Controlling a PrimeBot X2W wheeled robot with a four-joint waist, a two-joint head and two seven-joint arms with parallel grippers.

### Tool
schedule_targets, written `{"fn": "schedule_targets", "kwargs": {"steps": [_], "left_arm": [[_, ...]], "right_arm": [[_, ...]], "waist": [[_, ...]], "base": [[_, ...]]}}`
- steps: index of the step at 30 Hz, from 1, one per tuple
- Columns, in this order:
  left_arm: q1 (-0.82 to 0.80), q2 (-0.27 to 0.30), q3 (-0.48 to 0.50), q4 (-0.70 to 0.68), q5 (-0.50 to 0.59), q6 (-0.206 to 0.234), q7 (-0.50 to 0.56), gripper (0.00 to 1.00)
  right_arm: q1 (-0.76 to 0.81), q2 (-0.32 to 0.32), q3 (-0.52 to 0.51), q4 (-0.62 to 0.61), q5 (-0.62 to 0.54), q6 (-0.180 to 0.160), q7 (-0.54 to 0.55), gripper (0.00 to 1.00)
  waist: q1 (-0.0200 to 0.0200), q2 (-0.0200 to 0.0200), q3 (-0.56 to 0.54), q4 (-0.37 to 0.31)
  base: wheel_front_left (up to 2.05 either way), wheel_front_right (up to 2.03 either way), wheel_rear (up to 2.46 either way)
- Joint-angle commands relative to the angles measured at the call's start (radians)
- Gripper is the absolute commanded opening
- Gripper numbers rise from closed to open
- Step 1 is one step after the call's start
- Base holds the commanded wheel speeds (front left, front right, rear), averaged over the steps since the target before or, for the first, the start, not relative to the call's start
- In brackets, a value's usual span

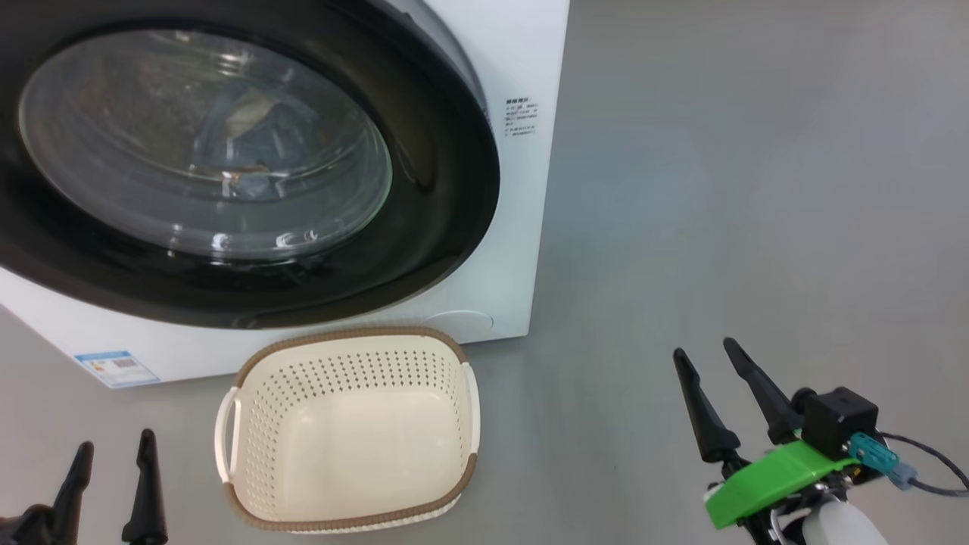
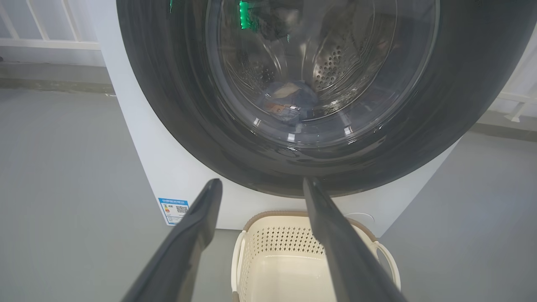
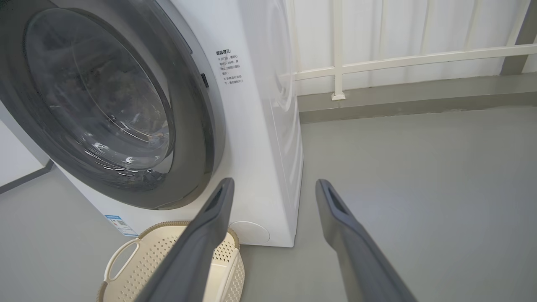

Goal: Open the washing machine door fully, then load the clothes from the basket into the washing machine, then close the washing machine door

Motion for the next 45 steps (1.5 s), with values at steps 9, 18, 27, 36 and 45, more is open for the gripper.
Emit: {"fn": "schedule_targets", "kwargs": {"steps": [9,18,27,36,45], "left_arm": [[0.019,0.013,0.071,-0.027,0.026,-0.001,-0.006,1.0],[0.024,0.002,0.094,-0.033,0.051,-0.001,-0.006,1.0],[0.018,-0.003,0.112,-0.036,0.077,-0.001,-0.006,1.0],[0.044,-0.029,0.074,-0.006,0.08,0.0,0.001,0.0],[0.038,-0.068,0.064,0.032,0.018,0.0,0.021,0.0]], "right_arm": [[0.044,-0.014,-0.004,-0.037,0.014,0.0,-0.005,1.0],[0.053,-0.013,-0.009,-0.041,0.012,0.0,-0.005,1.0],[0.051,-0.01,-0.016,-0.044,0.008,0.0,-0.005,1.0],[0.056,-0.004,-0.039,-0.012,0.0,0.0,0.0,0.0],[0.067,0.007,-0.043,0.022,0.063,0.0,0.015,0.0]], "waist": [[0.0,0.0,-0.033,-0.017],[0.0,0.0,-0.033,-0.019],[0.0,0.0,-0.028,-0.02],[0.0,0.0,-0.027,-0.019],[0.0017,0.0,-0.033,-0.013]], "base": [[0.0,0.0,0.0],[0.0,0.0,0.0],[0.0,0.0,0.0],[0.0,0.0,0.0],[0.0,0.0,0.0]]}}
